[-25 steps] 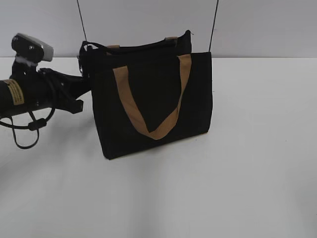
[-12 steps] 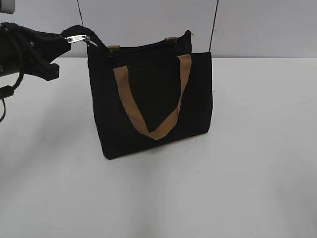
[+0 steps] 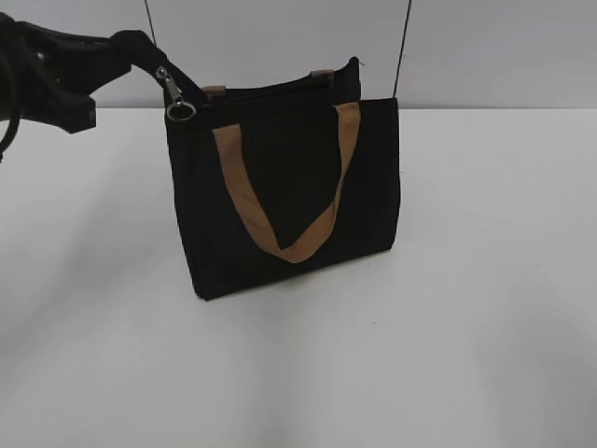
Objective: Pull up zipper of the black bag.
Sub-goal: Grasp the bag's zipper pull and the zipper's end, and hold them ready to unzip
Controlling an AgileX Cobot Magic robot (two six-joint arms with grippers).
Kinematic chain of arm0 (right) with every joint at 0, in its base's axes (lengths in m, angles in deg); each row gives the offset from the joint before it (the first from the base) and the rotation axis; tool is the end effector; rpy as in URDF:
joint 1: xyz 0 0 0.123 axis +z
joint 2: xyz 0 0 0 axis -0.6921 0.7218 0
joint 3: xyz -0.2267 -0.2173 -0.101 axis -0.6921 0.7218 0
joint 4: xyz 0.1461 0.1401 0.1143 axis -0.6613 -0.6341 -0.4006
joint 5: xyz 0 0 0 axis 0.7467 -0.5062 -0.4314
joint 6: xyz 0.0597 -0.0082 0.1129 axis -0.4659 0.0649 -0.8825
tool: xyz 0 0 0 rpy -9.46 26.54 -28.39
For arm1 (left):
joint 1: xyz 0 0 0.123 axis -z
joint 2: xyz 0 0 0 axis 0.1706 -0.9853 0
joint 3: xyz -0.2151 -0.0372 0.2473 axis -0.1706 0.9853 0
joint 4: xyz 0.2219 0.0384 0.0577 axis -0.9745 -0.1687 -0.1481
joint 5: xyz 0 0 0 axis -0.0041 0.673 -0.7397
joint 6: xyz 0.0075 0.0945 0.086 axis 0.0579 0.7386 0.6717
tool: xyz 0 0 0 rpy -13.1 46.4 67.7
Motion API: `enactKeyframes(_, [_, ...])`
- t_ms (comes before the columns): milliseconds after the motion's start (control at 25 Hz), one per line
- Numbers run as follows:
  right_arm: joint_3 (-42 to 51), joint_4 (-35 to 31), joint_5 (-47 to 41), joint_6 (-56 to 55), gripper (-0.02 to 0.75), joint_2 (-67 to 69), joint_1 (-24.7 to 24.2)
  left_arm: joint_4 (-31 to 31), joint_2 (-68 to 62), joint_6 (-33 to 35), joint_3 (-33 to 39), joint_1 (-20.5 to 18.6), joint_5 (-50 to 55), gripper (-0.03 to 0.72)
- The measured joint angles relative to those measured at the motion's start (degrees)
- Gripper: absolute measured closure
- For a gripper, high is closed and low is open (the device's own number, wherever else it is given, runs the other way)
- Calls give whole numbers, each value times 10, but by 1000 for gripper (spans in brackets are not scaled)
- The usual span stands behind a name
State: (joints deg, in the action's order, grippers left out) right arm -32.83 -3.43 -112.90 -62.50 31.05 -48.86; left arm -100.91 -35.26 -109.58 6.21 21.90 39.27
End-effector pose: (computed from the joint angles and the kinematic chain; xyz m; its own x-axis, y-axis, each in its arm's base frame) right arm -0.0205 0.0608 0.2589 -0.4915 -0.0468 -0.8696 -0.3610 0.9197 0.1545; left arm 0.2657 -0.1155 0.3245 -0.0417 0.1998 -0.9790 0.6416 0.7565 0.1270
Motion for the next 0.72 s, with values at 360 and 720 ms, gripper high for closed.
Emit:
enactKeyframes(360, [-13, -117, 47, 165, 313, 118, 0, -15, 18, -43, 0, 1, -12, 666])
enactKeyframes(720, [-19, -225, 114, 326, 313, 255, 1, -29, 18, -71, 0, 1, -25, 666])
